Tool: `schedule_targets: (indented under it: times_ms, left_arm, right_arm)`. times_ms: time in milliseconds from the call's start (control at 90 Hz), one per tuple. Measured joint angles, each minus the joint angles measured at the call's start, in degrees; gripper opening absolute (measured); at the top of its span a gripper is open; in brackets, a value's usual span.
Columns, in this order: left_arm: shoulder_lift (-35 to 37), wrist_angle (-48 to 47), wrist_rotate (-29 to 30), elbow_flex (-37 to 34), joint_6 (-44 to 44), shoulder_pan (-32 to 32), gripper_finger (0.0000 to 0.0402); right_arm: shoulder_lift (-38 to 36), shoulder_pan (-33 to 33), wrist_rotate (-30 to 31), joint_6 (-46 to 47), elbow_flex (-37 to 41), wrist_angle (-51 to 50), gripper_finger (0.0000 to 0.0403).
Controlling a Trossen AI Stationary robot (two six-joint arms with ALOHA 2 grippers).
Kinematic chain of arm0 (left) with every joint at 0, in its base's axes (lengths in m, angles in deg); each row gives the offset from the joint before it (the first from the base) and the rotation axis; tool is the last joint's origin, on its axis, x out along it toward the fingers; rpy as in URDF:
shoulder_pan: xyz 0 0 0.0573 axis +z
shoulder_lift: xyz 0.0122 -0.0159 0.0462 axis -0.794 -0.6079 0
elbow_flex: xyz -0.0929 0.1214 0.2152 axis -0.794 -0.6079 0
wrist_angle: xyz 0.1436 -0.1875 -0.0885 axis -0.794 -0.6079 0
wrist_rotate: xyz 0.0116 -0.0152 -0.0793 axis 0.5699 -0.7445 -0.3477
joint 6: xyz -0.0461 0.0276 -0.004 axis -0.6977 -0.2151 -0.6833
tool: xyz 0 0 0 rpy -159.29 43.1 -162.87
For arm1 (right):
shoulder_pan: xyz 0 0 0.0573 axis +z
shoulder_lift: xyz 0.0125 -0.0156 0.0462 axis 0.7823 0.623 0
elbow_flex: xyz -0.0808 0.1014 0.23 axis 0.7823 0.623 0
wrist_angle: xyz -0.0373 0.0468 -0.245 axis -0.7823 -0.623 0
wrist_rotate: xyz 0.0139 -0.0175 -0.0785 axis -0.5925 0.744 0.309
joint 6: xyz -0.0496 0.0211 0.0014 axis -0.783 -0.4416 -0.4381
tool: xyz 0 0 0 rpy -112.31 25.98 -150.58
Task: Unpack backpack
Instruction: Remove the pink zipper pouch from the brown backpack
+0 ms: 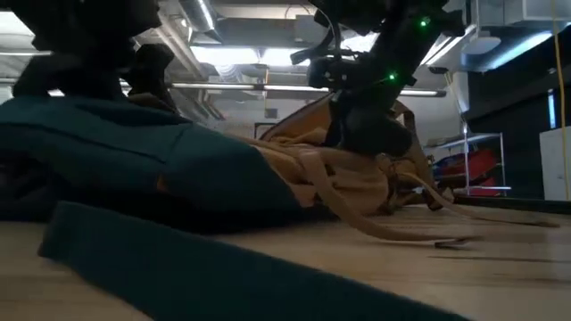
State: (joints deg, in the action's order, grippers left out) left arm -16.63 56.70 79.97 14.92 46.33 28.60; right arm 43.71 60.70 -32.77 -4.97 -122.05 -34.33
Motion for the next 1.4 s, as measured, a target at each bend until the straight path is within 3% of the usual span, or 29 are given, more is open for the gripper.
schedule_targets:
  times_ms: [456,878,1022,1100,1400]
  left_arm:
    - [-1.01,4.76,1.42,-1.44,10.58,5.83,0.0246]
    - [-1.05,4.79,10.15,5.49,20.54,3.50,0.0246]
    - [-0.98,4.84,11.49,5.84,24.54,6.05,0.0246]
    - [-1.00,4.43,8.91,5.84,25.40,9.34,0.0246]
    - [-1.38,-2.39,-10.21,5.90,21.36,14.41,0.0246]
  right_arm:
    - [0.04,0.02,-1.62,-0.86,0.04,1.43,0.0285]
    - [0.04,0.07,-2.42,-0.82,0.04,1.89,0.0285]
    - [0.04,0.09,-2.43,-0.82,0.04,1.98,0.0285]
    - [0.04,0.09,-2.43,-0.81,0.04,2.11,0.0285]
    - [0.04,0.11,-2.47,-0.77,0.02,2.46,0.0285]
